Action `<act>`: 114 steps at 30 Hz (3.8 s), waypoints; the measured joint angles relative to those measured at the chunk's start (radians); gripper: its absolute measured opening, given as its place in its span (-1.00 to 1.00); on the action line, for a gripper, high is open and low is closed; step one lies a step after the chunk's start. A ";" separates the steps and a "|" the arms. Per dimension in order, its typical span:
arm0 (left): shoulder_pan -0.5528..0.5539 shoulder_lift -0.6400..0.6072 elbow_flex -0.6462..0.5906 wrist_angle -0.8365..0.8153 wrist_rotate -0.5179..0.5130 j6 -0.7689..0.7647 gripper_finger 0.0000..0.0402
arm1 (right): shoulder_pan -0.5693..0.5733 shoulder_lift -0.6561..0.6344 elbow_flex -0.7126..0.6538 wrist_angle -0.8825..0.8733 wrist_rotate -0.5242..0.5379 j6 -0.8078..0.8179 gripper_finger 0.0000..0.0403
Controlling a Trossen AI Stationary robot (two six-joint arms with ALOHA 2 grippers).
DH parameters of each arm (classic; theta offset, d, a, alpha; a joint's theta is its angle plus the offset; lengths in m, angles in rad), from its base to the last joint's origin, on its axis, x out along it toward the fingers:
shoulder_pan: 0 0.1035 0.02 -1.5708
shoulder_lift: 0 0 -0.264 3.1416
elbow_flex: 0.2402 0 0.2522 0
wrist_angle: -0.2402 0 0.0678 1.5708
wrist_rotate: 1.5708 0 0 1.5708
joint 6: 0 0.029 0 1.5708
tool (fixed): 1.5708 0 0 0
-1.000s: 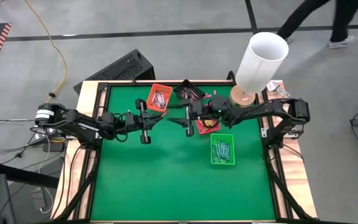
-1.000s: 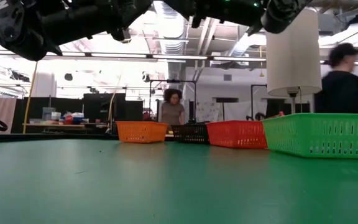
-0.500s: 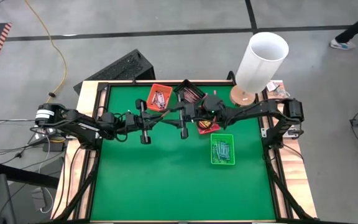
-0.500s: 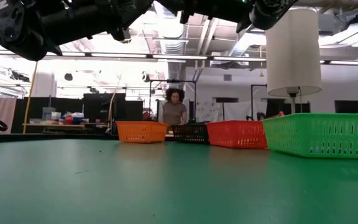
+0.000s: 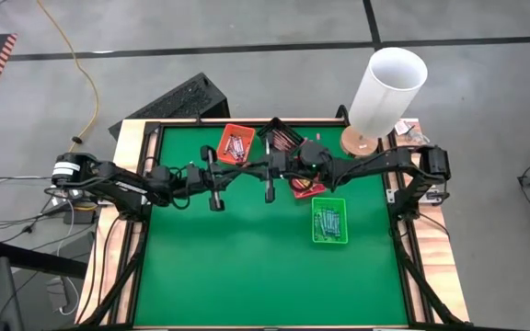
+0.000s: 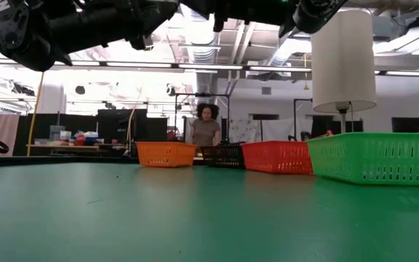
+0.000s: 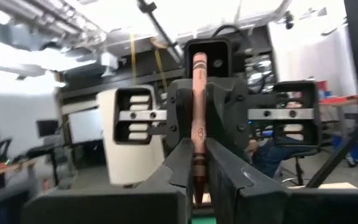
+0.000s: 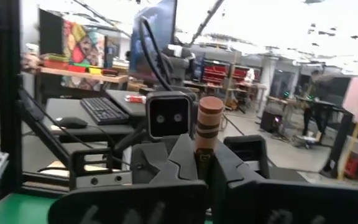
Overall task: Sort crayons
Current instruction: Put the brown crayon into the black bin, then return to Home Position
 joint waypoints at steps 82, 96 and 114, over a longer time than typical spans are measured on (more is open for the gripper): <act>0.118 -1.207 -0.044 -1.292 -0.089 -0.392 -0.33 | -0.154 -1.243 -0.263 -1.070 0.092 0.105 -0.12; -0.113 -1.287 -0.272 -1.180 -0.230 -0.391 -0.33 | -0.124 -1.618 -0.685 -0.930 0.155 0.280 -0.12; -0.405 -1.295 -0.335 -1.147 -0.299 -0.305 -0.33 | -0.076 -1.634 -0.937 -0.715 0.156 0.300 -0.12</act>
